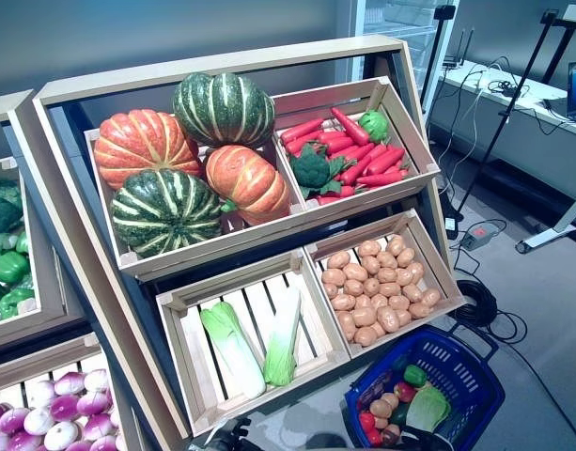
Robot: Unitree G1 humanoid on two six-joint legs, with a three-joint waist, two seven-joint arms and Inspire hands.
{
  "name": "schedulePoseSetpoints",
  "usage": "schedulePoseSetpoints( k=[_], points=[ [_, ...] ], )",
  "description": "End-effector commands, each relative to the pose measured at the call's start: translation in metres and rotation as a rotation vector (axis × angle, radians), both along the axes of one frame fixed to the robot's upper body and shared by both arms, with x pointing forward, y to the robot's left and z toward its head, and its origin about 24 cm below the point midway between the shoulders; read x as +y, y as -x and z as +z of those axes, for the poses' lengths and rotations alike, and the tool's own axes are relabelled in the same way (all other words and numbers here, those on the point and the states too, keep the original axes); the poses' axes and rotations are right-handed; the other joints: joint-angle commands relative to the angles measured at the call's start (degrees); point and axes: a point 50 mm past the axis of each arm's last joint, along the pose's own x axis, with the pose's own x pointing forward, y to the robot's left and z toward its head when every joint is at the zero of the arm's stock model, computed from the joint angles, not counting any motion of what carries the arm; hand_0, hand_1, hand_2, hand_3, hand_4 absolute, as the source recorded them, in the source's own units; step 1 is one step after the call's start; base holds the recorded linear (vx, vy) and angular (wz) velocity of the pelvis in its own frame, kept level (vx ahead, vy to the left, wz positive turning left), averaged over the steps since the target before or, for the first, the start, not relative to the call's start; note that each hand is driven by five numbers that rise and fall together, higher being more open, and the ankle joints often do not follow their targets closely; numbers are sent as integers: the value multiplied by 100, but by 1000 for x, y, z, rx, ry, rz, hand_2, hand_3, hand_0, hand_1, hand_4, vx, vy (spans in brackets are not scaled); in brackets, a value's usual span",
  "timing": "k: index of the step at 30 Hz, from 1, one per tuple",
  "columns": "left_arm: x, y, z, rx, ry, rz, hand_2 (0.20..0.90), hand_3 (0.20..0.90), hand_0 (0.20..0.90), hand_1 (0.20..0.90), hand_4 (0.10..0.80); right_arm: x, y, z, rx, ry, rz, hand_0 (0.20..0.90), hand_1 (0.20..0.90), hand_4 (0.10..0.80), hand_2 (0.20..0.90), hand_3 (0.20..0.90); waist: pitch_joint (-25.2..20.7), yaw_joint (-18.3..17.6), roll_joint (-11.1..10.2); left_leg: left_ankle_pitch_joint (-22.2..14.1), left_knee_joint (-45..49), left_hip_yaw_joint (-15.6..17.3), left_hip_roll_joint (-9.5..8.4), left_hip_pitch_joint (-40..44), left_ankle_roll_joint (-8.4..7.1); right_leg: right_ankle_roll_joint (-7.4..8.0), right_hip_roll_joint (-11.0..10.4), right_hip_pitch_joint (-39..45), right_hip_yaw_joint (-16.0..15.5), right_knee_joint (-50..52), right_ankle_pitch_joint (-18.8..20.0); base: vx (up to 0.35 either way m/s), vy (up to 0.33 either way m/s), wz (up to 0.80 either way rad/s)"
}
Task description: Put vegetables into the basket
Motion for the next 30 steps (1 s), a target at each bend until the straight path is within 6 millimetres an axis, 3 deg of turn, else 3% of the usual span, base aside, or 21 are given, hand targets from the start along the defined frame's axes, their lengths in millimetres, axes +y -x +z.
schedulePoseSetpoints(
  k=[1,7,12,13,16,17,18,20,22,25,27,30],
  points=[
    [8,-29,9,-97,-117,-154,900,900,900,900,800,21,-27,2,-81,-69,64,900,900,800,900,900,123,3,-217,-207,48,-237,199,-63,-239,205,-327,212,124,57,-81,0,0,0],
    [-1,-53,20,-208,-115,-343,900,900,900,900,800,19,-31,4,-86,-64,102,900,900,800,900,900,212,-25,-191,-196,48,-223,179,-80,-227,206,-319,167,149,89,-84,0,0,0],
    [-27,-105,64,-422,39,-589,900,900,900,900,800,15,-35,7,-88,-51,134,900,900,800,900,900,320,-46,-143,-193,48,-193,170,-108,-217,199,-295,122,170,98,-78,2,7,0],
    [-33,-127,98,-565,0,-752,900,900,900,900,800,11,-36,9,-95,-49,136,900,900,800,900,900,384,-42,-83,-173,48,-199,170,-169,-210,193,-288,50,154,139,-91,-15,49,0],
    [-33,-145,139,-706,34,-817,900,900,900,900,800,7,-39,12,-120,-59,132,900,900,800,900,900,479,-27,-10,-119,48,-227,168,-296,-204,186,-276,-64,131,180,-94,-44,57,-1],
    [-36,-154,165,-816,84,-821,900,900,900,900,800,5,-42,14,-142,-66,149,900,900,800,900,900,533,0,23,-91,48,-259,152,-407,-207,174,-270,-126,104,149,-72,-43,36,1],
    [-36,-156,169,-825,88,-822,900,900,900,900,800,5,-42,14,-146,-67,151,900,900,800,900,900,541,3,27,-84,48,-264,151,-429,-208,172,-269,-141,102,145,-66,-134,45,2],
    [-41,-172,213,-993,125,-868,900,900,900,900,800,2,-61,21,-213,-54,179,900,900,800,900,900,786,44,87,24,48,-312,133,-725,-235,146,-251,-375,98,123,7,-256,30,1],
    [-42,-179,234,-1072,141,-881,900,900,900,900,800,0,-72,26,-243,-45,195,900,900,800,900,900,923,58,107,75,48,-321,128,-868,-239,126,-233,-521,90,144,39,-243,7,4],
    [-34,-195,279,-1275,-7,-883,900,900,900,900,800,-9,-93,36,-300,-21,221,900,900,800,900,900,1240,153,158,226,48,-399,114,-1113,-246,24,-172,-784,60,296,29,-190,4,4],
    [-20,-201,294,-1346,-270,-921,900,900,900,900,800,-15,-96,40,-317,-14,209,900,900,800,900,900,1354,202,166,270,134,-474,103,-1212,-259,-32,-157,-834,36,393,-22,-54,-14,0],
    [-1,-206,308,-1357,-476,-922,900,900,900,900,800,-20,-98,43,-334,-10,190,900,900,800,900,900,1461,258,150,278,307,-540,80,-1388,-288,-79,-155,-911,-20,498,-82,-49,-23,5]
  ],
)
